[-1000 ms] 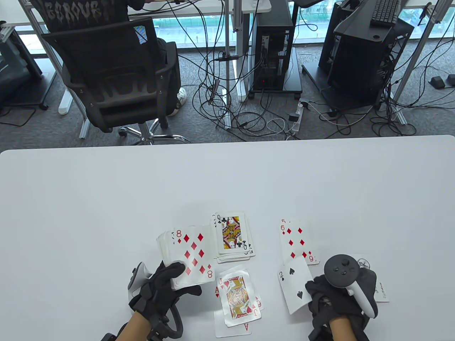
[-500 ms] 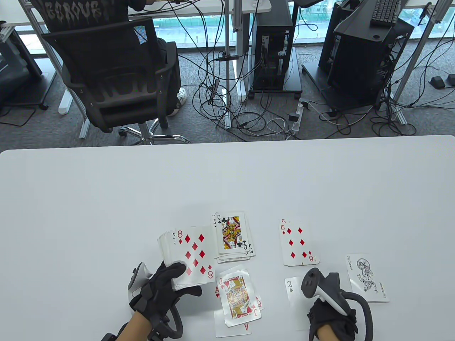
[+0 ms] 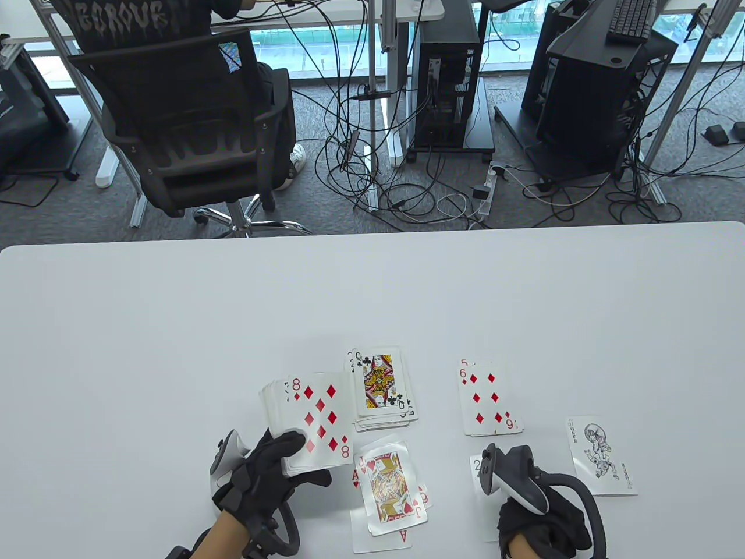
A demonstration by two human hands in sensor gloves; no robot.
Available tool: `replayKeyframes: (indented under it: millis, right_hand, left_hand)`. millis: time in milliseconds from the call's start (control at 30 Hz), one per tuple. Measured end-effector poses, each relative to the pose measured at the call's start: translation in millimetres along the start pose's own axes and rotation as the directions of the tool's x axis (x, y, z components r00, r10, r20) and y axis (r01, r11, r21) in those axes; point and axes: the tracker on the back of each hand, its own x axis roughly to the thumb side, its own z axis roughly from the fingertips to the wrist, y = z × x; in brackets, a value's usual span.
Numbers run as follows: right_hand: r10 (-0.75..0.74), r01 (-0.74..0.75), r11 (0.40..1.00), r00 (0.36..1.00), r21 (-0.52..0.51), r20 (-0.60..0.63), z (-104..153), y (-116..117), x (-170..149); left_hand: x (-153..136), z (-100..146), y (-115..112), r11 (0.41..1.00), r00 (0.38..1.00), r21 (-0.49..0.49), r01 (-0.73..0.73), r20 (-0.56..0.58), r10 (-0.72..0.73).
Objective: Playing card suit sorting
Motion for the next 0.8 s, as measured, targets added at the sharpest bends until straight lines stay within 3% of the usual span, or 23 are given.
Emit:
replayKeyframes:
  millis: [133,233,300,433,600,667,800]
  right_hand:
    - [-0.14,0.148,0.982,0.987,-0.119,0.076,15,-22,4]
    - [-0.227,0.276,0.933,0.95,-0.233,0.216,35,-44,18]
    - [-0.252,0.369,0.871,0.902,-0.323,0.351,50,-56,34]
    - [-0.257,0.601,0.632,0.758,-0.489,0.6,77,-69,72]
    - [-0.295,0.782,0.475,0.574,-0.403,0.764,81,-64,112]
    - [-0.28,0.794,0.483,0.539,-0.368,0.795,81,-56,120]
    - [-0.274,0.79,0.506,0.529,-0.348,0.803,81,-46,122]
  left_hand:
    - [0,0,0,1.0,1.0,-0.002,0.002,0.0,-0.002]
    - [-1,0,0,1.0,1.0,-0.004,0.002,-0.007,-0.002]
    - [-1,0,-1,1.0,1.0,-0.009,0.004,-0.012,-0.004]
    - [-1,0,0,1.0,1.0,-0.017,0.012,-0.015,-0.012]
    - [-5,-1,1,1.0,0.999,-0.018,0.019,-0.039,-0.02]
    - [-8,-2,0,1.0,0.998,-0.019,0.024,-0.056,-0.025]
    - [-13,-4,-2,0.998,0.995,-0.039,0.047,-0.087,-0.051]
